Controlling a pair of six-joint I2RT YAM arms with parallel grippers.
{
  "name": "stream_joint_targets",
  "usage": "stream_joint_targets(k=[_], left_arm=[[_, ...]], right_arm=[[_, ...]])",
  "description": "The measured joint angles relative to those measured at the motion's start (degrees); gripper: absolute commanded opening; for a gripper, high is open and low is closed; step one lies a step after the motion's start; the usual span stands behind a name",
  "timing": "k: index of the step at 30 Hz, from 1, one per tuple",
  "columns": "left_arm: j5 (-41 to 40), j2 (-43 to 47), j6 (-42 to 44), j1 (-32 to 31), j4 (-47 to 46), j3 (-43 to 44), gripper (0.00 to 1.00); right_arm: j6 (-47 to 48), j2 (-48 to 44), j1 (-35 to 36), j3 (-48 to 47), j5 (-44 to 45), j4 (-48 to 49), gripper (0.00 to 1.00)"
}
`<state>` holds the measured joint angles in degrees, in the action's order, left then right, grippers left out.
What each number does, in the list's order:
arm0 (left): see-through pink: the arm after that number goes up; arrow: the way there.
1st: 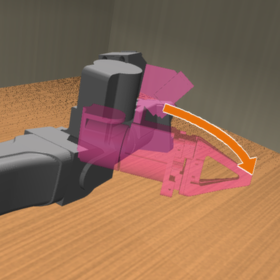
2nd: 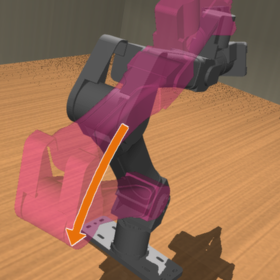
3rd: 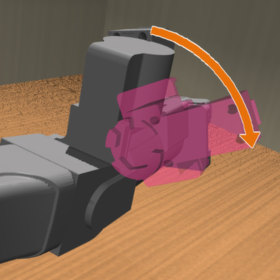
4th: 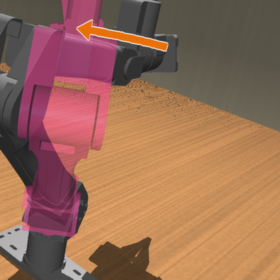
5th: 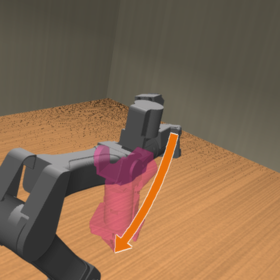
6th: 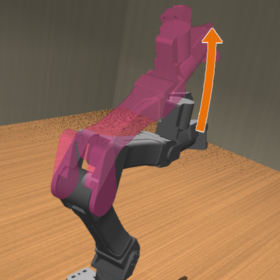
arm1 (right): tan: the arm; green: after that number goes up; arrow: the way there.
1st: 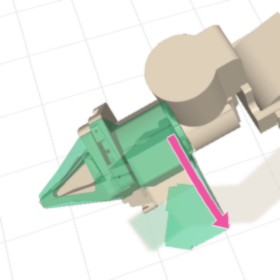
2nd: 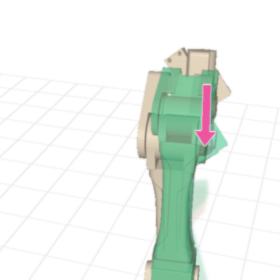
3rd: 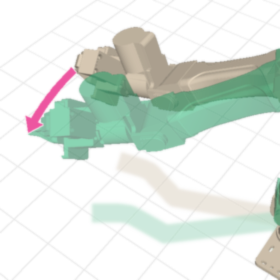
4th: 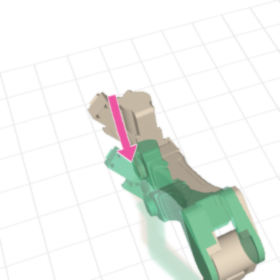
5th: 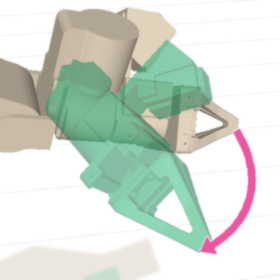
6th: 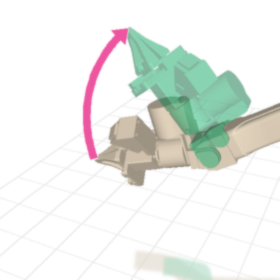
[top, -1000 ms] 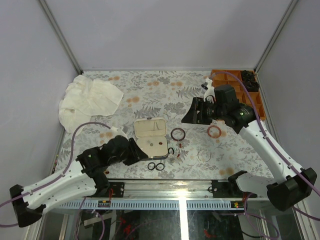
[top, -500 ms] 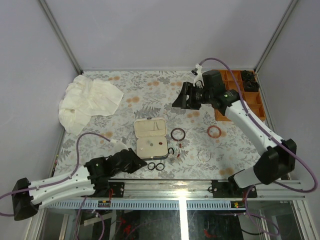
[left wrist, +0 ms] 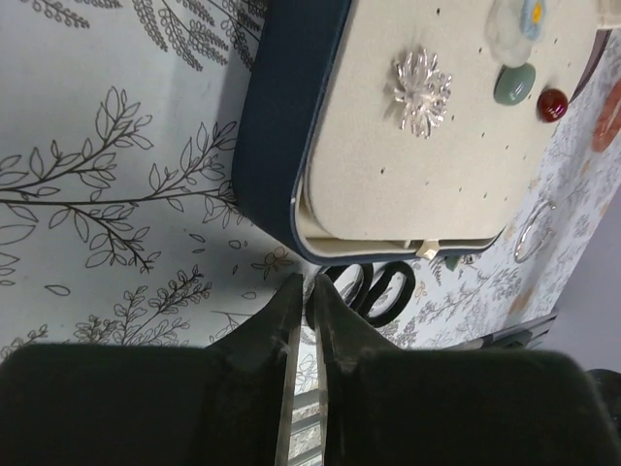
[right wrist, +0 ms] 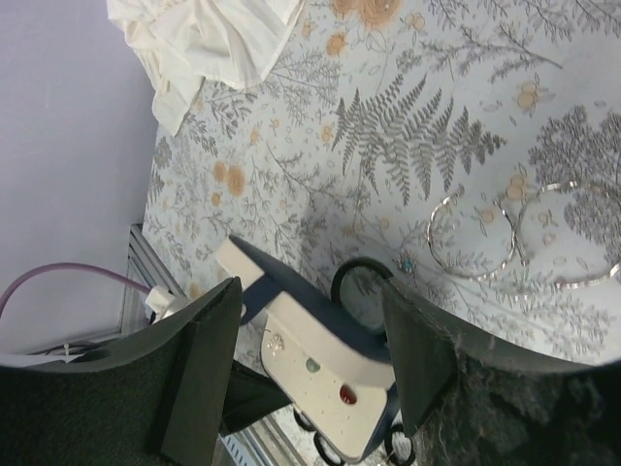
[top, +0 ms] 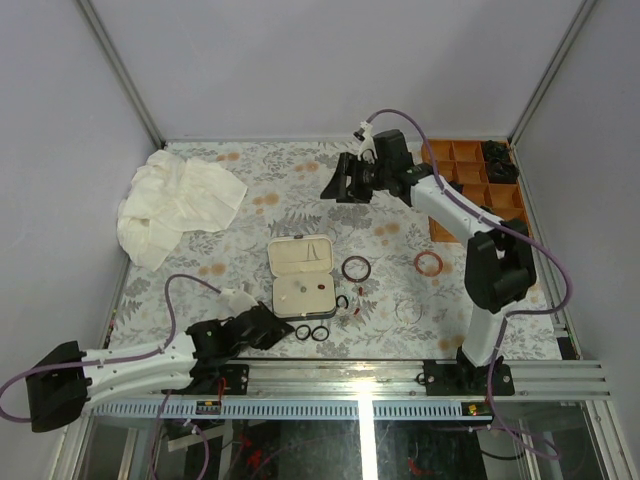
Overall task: Organize the mixed jewelry
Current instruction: Close the jewelry box at the center of the board.
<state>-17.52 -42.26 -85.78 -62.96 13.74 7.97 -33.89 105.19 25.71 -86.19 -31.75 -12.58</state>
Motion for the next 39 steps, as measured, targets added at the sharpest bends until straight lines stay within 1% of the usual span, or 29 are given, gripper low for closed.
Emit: stream_joint_targets(k=[4, 7, 12, 19, 22, 28, 29, 33, 39], left_arm=[[-1.2, -0.1, -1.6, 0.3, -3.1, -1.6, 0.09], [-1.4, 0.3, -2.1, 1.9, -4.8, -2.8, 0.09], [-0.3, 0.2, -0.9, 8.9, -6.7, -3.4, 0.09], [4.0, -3.0, 4.5, 19.8, -11.3, -3.4, 0.08], [5.8, -4.6, 6.7, 23.3, -13.6, -3.4, 0.08], [9.3, -9.3, 11.4, 29.3, -17.7, -2.3, 0.07], [10.6, -11.9, 13.4, 31.6, -19.8, -1.2, 0.07], [13.2, -16.7, 16.7, 36.4, -21.8, 0.9, 0.06], [15.7, -23.5, 21.1, 41.2, -23.1, 5.2, 0.05]], right_arm=[[-0.2, 4.9, 0.0, -3.3, -1.4, 1.8, 0.66], [-0.2, 7.4, 0.2, -4.0, -2.0, 2.7, 0.66], [-0.2, 8.7, 0.6, -3.8, -2.4, 2.6, 0.66], [-0.1, 8.7, 2.0, -2.0, -3.5, 3.7, 0.64], [-0.2, 8.7, 2.3, -1.6, -3.8, 3.9, 0.63], [-0.2, 8.7, 2.4, 0.1, -4.0, 4.8, 0.63], [-0.2, 8.7, 2.4, 1.8, -4.0, 5.0, 0.63], [-0.2, 8.2, 2.4, 3.7, -4.1, 5.4, 0.63], [-0.3, 5.3, 2.4, 5.8, -4.5, 5.6, 0.63]])
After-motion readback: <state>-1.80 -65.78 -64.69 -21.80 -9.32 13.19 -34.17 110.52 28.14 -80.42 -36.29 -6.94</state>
